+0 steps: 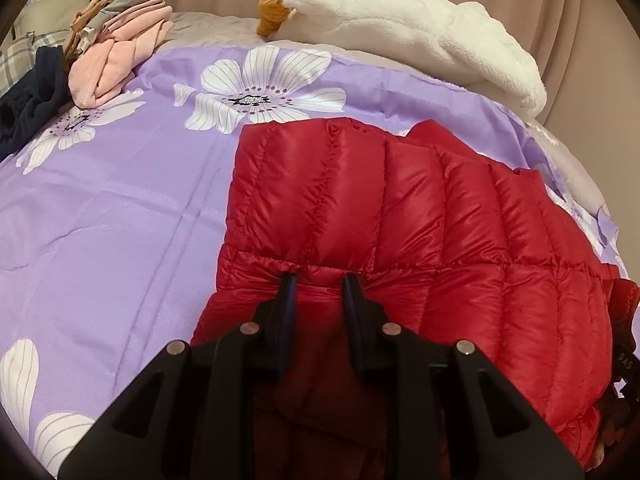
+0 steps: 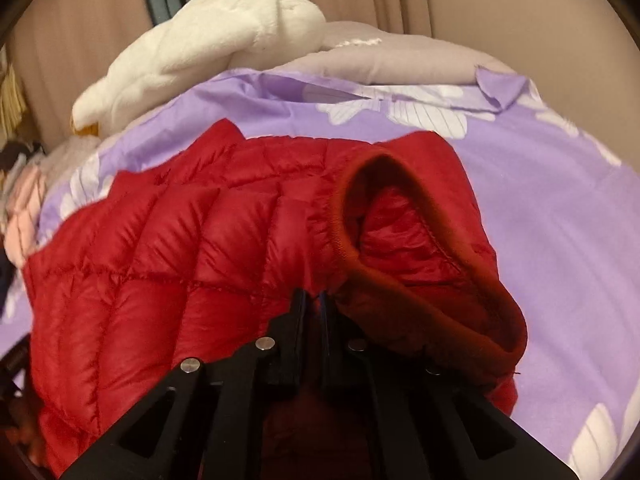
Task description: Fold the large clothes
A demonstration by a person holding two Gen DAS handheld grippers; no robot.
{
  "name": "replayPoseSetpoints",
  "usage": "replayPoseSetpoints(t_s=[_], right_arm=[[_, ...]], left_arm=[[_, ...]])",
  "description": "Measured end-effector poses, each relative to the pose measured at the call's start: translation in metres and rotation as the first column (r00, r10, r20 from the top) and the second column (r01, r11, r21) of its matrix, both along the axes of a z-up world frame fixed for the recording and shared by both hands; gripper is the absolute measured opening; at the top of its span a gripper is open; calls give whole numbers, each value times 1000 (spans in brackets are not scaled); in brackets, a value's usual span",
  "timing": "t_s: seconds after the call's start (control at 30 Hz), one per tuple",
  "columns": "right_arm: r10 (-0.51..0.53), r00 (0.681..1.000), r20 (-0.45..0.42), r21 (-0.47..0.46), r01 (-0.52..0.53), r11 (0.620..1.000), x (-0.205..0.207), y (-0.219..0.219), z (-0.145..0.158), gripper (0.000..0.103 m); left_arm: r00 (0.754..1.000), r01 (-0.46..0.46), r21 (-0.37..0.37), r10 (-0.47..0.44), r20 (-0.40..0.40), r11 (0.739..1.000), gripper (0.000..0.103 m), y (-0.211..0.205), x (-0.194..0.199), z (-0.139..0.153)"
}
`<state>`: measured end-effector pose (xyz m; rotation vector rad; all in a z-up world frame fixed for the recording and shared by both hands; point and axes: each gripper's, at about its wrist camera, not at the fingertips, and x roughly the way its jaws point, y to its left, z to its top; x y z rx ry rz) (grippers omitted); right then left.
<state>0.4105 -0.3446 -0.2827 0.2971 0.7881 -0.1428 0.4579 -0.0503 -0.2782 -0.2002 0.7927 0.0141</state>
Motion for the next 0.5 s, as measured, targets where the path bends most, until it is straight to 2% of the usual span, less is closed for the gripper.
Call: replayPoseSetpoints(t_s=[0.5], right_arm=[[0,1000,-5,-10,0,1000,9,3,2,0]], left_arm=[[1000,-7,16,8,-5,1000,29,-1,0,-1]])
